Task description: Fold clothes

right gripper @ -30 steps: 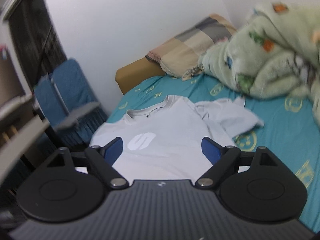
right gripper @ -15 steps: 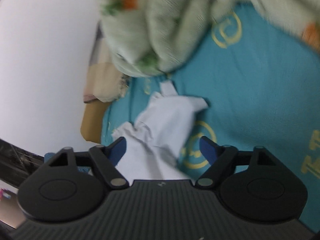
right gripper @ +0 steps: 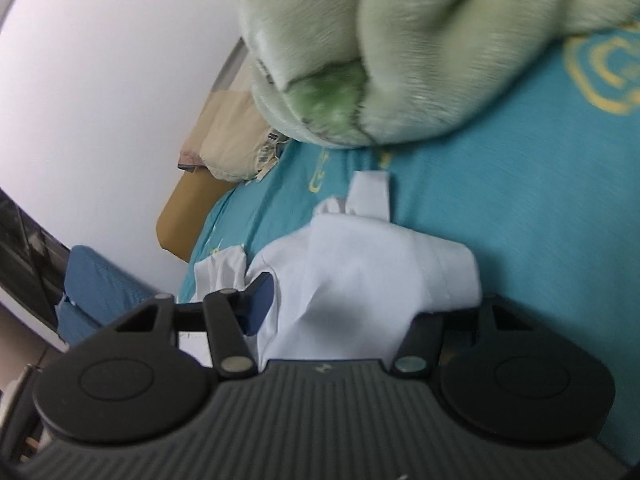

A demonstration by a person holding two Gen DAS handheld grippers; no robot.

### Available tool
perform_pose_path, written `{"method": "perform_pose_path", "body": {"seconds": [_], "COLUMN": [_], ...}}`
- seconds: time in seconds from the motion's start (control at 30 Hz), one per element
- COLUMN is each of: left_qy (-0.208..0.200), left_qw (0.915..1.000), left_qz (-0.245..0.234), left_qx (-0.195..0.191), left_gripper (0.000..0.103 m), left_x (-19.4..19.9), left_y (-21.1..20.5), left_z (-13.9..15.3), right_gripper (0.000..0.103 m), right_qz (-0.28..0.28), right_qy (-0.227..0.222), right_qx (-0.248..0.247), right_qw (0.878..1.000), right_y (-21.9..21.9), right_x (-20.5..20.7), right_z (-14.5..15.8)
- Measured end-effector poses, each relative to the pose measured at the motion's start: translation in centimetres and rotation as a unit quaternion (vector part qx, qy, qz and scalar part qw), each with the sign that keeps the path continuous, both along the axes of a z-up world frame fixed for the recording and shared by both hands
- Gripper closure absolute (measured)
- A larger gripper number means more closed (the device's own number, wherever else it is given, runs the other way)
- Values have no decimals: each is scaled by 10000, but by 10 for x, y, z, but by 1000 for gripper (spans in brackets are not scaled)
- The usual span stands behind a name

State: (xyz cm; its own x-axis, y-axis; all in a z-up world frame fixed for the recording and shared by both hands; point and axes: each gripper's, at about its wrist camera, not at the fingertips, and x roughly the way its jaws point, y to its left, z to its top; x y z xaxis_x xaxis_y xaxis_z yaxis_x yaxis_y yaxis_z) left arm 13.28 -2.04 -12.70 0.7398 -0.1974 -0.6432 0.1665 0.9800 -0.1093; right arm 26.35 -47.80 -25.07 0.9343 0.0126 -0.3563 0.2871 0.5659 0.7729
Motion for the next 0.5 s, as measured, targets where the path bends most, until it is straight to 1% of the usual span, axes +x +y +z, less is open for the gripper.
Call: {"method": "perform_pose_path", "body": {"seconds": [0.1, 0.23, 0.27, 0.3, 0.37, 0.4, 0.43, 0.5], "left_qy": [173, 235, 232, 228, 212, 202, 183, 86], "left_qw": [9998, 9997, 9997, 9997, 9998, 9998, 9997, 9997], "left_qz": [-96, -119, -102, -85, -16, 25, 72, 160], "left_qx": [-49, 3, 12, 20, -29, -66, -106, -182], "left_gripper": [1, 1, 1, 1, 1, 1, 1, 1], "left_x": [10, 20, 21, 22, 25, 27, 28, 29], "left_y": [-5, -11, -11, -11, -9, -8, -6, -3], "left_z": [-12, -22, -23, -24, -23, -22, -20, -13], "right_gripper": [44, 44, 54, 75, 93, 94, 95, 97], "right_qz": [283, 232, 214, 209, 206, 204, 166, -3], "right_qy": [164, 161, 156, 153, 148, 145, 112, -25], "right_qx": [-366, -552, -594, -758, -1155, -1352, -1676, -2038], "right_qw": [9988, 9981, 9979, 9968, 9930, 9905, 9856, 9790], "right_y": [0, 1, 1, 3, 7, 10, 12, 10], "right_x": [27, 46, 50, 52, 55, 56, 54, 44], "right_z": [2, 7, 8, 11, 20, 25, 32, 51]}}
